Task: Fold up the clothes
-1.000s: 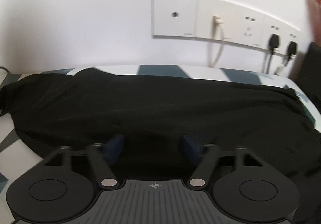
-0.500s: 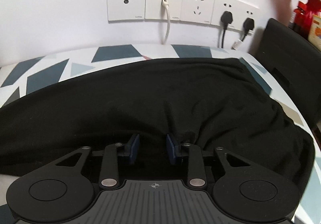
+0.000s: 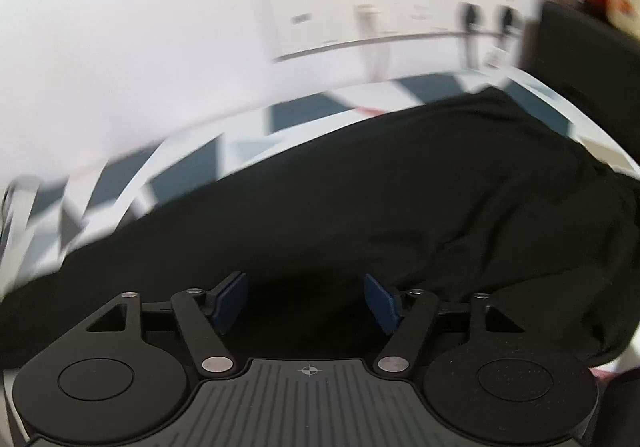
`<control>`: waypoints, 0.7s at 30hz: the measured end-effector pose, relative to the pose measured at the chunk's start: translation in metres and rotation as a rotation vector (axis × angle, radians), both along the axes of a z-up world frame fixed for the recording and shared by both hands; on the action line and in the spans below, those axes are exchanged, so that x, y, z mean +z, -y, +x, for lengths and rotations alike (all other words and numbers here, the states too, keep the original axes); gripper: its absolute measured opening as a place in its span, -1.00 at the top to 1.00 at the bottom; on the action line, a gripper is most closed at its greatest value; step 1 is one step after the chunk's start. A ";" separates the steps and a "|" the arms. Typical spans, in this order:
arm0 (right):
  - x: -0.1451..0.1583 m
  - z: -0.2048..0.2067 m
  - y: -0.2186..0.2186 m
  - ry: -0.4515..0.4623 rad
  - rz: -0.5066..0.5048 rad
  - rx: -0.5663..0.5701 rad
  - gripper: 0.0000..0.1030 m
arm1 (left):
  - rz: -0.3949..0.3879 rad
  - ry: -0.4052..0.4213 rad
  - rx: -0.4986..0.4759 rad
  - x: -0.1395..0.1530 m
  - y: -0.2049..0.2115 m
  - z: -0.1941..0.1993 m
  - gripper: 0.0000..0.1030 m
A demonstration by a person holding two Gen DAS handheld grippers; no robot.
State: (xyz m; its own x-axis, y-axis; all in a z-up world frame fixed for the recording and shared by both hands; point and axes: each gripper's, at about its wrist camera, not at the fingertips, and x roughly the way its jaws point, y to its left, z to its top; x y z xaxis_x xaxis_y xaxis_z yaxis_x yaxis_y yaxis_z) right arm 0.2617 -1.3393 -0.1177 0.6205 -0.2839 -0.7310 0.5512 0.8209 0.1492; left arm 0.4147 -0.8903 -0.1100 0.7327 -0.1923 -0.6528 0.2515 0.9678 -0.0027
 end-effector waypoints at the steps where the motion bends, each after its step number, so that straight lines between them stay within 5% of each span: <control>1: -0.003 0.001 -0.008 -0.019 -0.029 0.030 -0.24 | -0.037 -0.043 -0.006 -0.004 -0.003 -0.005 0.07; 6: -0.012 0.008 -0.045 -0.058 -0.142 0.161 -0.40 | -0.272 -0.287 0.062 -0.039 -0.012 -0.011 -0.01; 11: -0.021 0.023 -0.083 -0.143 -0.296 0.346 -0.41 | -0.246 -0.206 0.100 -0.049 -0.002 -0.005 -0.02; 13: -0.020 0.028 -0.077 -0.130 -0.246 0.356 -0.20 | -0.236 -0.173 0.124 -0.049 0.004 0.005 -0.01; 14: -0.020 0.030 -0.072 -0.123 -0.211 0.358 0.26 | -0.219 -0.159 0.141 -0.048 0.007 0.011 0.02; 15: -0.019 0.033 -0.066 -0.124 -0.184 0.356 0.76 | -0.186 -0.141 0.160 -0.045 0.011 0.015 0.38; 16: -0.017 0.036 -0.060 -0.131 -0.163 0.351 0.89 | -0.144 -0.121 0.180 -0.043 0.016 0.020 0.69; 21: -0.011 0.028 -0.041 -0.148 -0.061 0.361 0.93 | -0.118 -0.053 0.185 -0.031 0.024 0.027 0.73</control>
